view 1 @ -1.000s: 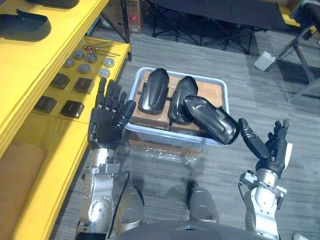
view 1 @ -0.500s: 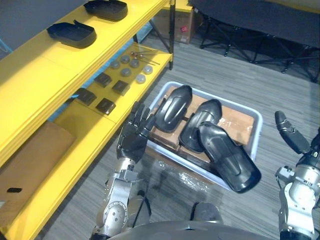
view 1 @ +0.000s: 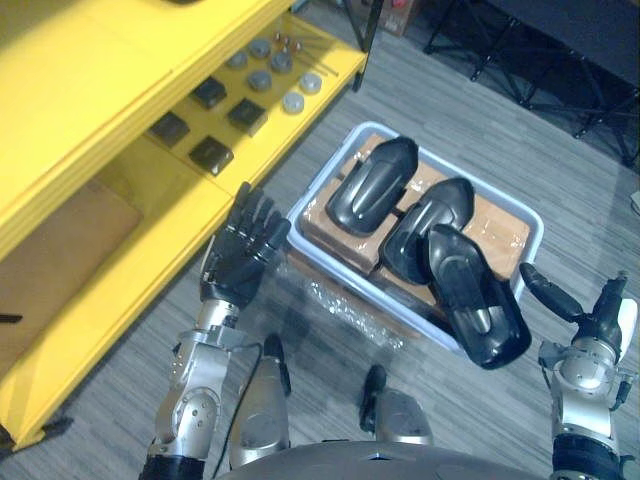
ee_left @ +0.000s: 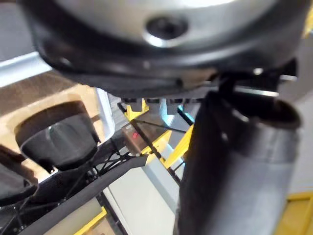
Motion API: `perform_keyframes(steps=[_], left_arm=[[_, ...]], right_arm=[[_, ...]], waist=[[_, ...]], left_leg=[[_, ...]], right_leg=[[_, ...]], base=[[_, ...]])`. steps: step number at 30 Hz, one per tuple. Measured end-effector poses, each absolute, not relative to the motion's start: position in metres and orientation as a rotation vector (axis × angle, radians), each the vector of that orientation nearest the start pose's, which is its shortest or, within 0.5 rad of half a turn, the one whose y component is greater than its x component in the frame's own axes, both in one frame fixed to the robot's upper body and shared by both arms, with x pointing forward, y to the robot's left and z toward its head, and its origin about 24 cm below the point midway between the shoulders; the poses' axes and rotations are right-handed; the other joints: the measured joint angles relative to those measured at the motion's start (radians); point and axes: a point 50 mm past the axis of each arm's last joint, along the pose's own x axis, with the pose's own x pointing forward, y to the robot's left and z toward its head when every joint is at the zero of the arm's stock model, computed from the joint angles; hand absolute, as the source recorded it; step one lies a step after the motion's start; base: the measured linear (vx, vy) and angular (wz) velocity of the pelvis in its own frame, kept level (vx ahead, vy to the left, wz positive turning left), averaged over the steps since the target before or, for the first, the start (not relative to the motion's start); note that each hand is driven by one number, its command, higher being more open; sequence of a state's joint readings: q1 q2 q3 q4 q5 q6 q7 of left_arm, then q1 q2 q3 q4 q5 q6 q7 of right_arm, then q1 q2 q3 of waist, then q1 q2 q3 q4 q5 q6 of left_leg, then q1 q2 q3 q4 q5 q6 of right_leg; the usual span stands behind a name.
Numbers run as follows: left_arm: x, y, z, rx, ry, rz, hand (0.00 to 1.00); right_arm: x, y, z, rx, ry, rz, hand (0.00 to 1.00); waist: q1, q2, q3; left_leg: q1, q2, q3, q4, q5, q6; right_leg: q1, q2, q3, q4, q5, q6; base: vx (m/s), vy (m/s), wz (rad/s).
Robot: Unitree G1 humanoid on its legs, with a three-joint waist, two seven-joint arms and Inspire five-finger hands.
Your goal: Walk over and take three plastic housings, then place them on the shelf
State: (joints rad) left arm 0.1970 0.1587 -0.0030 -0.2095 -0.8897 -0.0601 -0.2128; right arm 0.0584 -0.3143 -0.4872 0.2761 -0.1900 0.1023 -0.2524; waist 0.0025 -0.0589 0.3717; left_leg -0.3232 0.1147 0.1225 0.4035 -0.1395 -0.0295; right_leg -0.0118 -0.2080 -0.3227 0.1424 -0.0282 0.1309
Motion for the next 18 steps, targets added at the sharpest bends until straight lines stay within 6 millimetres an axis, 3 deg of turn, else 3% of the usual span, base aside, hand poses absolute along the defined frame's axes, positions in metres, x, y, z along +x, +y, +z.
perform_keyframes(steps=[3, 9, 18], left_arm=[[0.213, 0.187, 0.062, -0.676, -0.165, -0.145, 1.0], [0.213, 0.182, 0.063, -0.666, -0.161, -0.165, 1.0], [0.213, 0.184, 0.067, -0.641, -0.17, -0.182, 1.0]], right_arm=[[0.195, -0.352, 0.017, -0.494, 0.369, -0.723, 1.0], [0.208, -0.356, 0.016, -0.544, 0.429, -0.681, 1.0], [0.237, -0.362, 0.033, -0.614, 0.422, -0.652, 1.0]], waist=[[0.006, 0.0, 0.023], [0.02, -0.005, 0.059], [0.033, -0.01, 0.083]], left_leg=[[-0.032, 0.0, -0.01, 0.011, 0.007, 0.001], [-0.061, 0.004, -0.024, 0.013, 0.029, -0.008], [-0.091, -0.003, -0.032, 0.012, 0.053, 0.015]], right_leg=[[-0.015, 0.005, -0.001, -0.011, -0.001, -0.001], [-0.032, 0.021, -0.004, -0.02, -0.003, -0.004], [-0.056, 0.021, -0.013, -0.019, -0.004, -0.005]], base=[[-0.09, 0.017, 0.08], [-0.05, -0.023, 0.02], [0.0, -0.006, 0.04]])
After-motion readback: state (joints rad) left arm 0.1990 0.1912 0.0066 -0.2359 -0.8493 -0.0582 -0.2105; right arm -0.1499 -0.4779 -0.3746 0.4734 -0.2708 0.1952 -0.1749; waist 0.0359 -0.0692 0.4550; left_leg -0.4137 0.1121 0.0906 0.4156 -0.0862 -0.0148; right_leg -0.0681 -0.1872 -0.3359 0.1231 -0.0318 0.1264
